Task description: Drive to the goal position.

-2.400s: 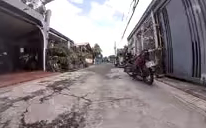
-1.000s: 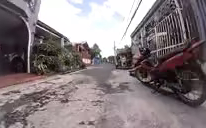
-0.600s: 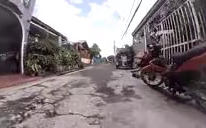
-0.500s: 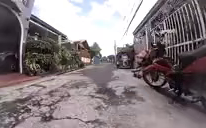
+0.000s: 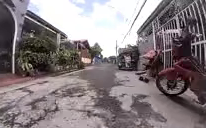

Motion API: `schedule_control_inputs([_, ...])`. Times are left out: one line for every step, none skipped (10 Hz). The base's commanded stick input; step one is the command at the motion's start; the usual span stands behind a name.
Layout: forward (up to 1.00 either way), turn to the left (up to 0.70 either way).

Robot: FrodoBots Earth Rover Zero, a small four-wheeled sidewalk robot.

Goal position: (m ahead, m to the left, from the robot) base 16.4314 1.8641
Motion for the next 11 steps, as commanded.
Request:
schedule_control_inputs([1.0,0.0])
schedule_control_inputs([1.0,0.0])
schedule_control_inputs([1.0,0.0])
schedule_control_inputs([1.0,0.0])
schedule_control_inputs([1.0,0.0])
schedule_control_inputs([1.0,0.0])
schedule_control_inputs([1.0,0.0])
schedule_control_inputs([1.0,0.0])
schedule_control_inputs([1.0,0.0])
schedule_control_inputs([1.0,0.0])
schedule_control_inputs([1.0,0.0])
